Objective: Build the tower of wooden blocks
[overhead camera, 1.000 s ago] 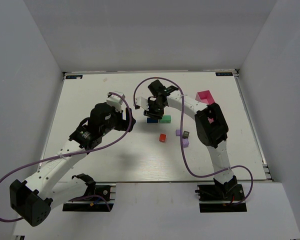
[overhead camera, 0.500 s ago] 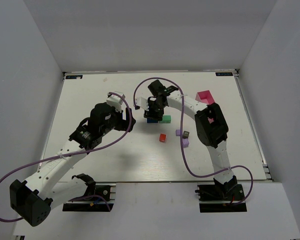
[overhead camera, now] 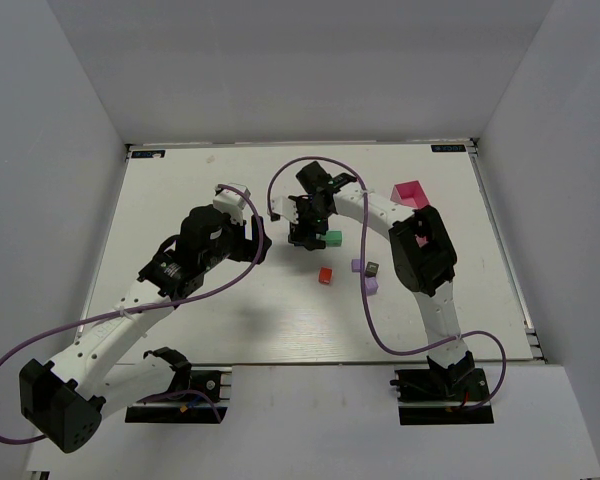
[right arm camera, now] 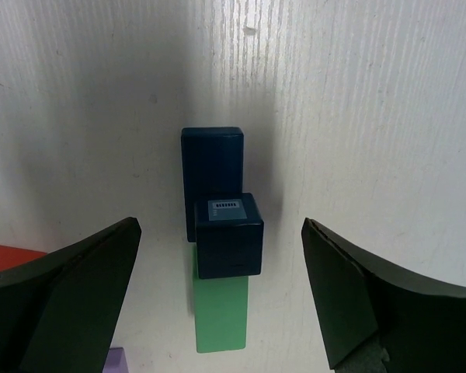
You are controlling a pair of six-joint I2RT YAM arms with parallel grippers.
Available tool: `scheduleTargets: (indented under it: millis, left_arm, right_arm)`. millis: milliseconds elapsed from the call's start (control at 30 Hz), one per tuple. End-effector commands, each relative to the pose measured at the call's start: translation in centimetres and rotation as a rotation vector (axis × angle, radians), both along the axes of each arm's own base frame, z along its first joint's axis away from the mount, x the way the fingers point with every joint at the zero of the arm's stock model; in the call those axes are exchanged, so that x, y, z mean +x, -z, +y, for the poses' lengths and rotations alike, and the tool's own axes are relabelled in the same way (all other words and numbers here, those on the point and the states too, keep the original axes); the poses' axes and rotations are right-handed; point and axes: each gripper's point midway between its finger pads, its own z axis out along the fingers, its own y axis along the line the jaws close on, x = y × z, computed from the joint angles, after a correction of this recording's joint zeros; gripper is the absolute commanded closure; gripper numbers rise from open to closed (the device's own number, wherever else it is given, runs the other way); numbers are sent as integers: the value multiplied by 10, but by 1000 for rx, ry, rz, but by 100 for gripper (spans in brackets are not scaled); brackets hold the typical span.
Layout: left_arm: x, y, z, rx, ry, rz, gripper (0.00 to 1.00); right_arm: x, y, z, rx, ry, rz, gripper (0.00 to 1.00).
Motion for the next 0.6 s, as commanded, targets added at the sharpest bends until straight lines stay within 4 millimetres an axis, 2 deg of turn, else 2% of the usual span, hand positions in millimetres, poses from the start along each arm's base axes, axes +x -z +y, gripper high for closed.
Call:
scheduleTargets:
  millis: [0, 233, 333, 367, 500, 533, 567]
  left_arm:
    - [-1, -6, 1, -14, 5, -23, 9]
    - [-1, -6, 1, -14, 5, -23, 9]
    - [-1, -6, 1, -14, 5, -23, 9]
    - [0, -6, 2, -11, -3, -25, 9]
    - [2, -6, 5, -4, -20, -29, 9]
    - [2, -6, 5, -4, -20, -29, 9]
    - [2, -6, 5, -4, -20, -29, 9]
  right_arm:
    - [-3, -20, 4, 38, -7, -24, 10]
    - [-6, -47, 4, 86, -3, -62, 10]
    - [-8, -71, 2, 121, 6, -101, 10]
    - [-9, -73, 0, 121, 8, -103, 10]
    - [-17, -107, -6, 165, 16, -155, 10]
    - [-17, -111, -6, 175, 16, -165, 10]
    - [-22, -103, -12, 163, 26, -154, 10]
